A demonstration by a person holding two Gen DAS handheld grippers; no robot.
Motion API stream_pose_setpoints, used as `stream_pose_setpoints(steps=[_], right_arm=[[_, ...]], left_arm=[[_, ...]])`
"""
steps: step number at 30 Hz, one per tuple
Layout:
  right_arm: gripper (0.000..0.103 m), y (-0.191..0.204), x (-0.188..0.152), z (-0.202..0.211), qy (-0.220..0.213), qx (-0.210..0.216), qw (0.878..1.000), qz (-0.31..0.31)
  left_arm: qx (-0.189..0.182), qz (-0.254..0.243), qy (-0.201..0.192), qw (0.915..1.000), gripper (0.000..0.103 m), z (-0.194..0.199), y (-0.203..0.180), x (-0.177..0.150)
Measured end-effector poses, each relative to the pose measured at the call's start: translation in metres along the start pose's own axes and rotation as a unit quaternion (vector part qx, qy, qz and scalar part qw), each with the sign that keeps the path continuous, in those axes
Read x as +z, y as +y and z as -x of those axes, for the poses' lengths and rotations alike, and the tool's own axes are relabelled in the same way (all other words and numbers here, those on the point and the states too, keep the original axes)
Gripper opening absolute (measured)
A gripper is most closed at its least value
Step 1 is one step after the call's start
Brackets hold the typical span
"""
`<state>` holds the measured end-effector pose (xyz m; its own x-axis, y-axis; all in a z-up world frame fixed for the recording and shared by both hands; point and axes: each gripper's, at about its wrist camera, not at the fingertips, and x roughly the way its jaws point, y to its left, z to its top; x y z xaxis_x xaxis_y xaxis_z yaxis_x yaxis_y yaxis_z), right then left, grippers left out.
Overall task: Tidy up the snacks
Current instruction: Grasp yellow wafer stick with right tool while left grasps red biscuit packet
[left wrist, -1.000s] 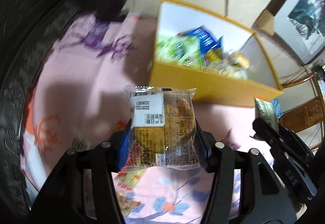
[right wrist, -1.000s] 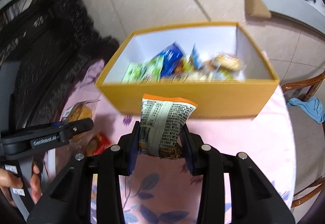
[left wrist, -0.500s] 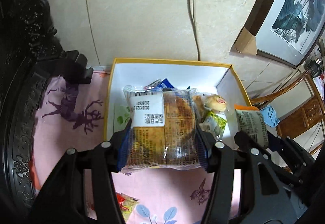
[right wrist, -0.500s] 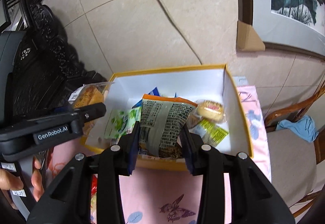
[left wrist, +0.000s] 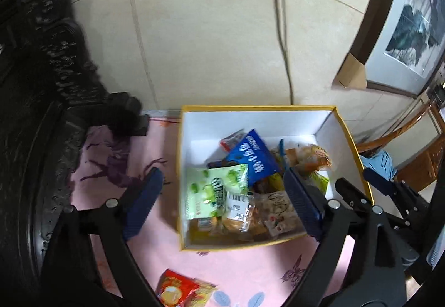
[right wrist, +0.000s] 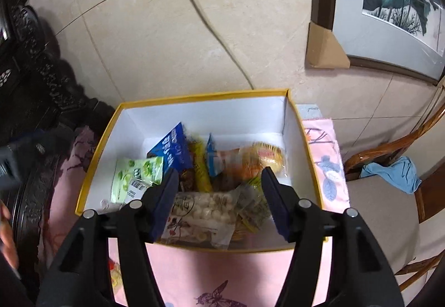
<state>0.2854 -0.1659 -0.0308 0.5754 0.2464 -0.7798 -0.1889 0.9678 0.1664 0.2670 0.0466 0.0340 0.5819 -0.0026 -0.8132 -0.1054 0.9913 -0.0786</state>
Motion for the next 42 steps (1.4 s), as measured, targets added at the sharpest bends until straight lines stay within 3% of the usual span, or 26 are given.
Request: stream_pose_setpoints(steps=[6,10,13,16,19,28,31,34,36,39,42], right_arm=[[0.063,0.039,-0.049,0.023,0.018,0.09,0.995,0.037],[0.063,0.079,-0.109,0.019,0.08,0.152,0.983,0.056],[0.063,0.108,-0.152,0.001,0.138,0.172,0.974,0.056],[0.063,0.126,-0.179,-0.018,0.169,0.172,0.97,0.031],[0.063,0.135,-0.187,-0.027,0.171,0.164,0.972,-0.001],[0.063,0.182,-0.203,-0.053,0.183,0.087,0.977,0.058],[0.062,0.188,-0.208,-0.053,0.161,0.075,0.98,0.085],[0.046,0.194,-0.209,-0.05,0.154,0.087,0.977,0.12],[0.045,0.192,-0.209,-0.05,0.163,0.094,0.976,0.111],[0.047,0.19,-0.205,-0.067,0.214,0.104,0.97,0.046],[0.048,0.211,-0.206,-0.071,0.203,0.065,0.973,0.088]], left_arm=[[0.046,0.028,-0.015,0.9984,0.094,0.035,0.054,-0.049],[0.077,0.065,0.045,0.994,0.094,0.027,0.095,-0.111],[0.083,0.105,0.085,0.9873,0.094,0.014,0.118,-0.15],[0.1,0.143,0.111,0.9783,0.094,0.007,0.136,-0.179],[0.111,0.143,0.103,0.978,0.094,0.013,0.142,-0.186],[0.11,0.142,0.089,0.9796,0.094,0.026,0.147,-0.182],[0.111,0.15,0.092,0.9781,0.094,0.027,0.151,-0.186],[0.109,0.153,0.096,0.9774,0.094,0.026,0.153,-0.186],[0.108,0.156,0.097,0.977,0.094,0.025,0.153,-0.186],[0.104,0.155,0.1,0.9772,0.094,0.022,0.15,-0.186],[0.106,0.152,0.096,0.978,0.094,0.026,0.146,-0.184]])
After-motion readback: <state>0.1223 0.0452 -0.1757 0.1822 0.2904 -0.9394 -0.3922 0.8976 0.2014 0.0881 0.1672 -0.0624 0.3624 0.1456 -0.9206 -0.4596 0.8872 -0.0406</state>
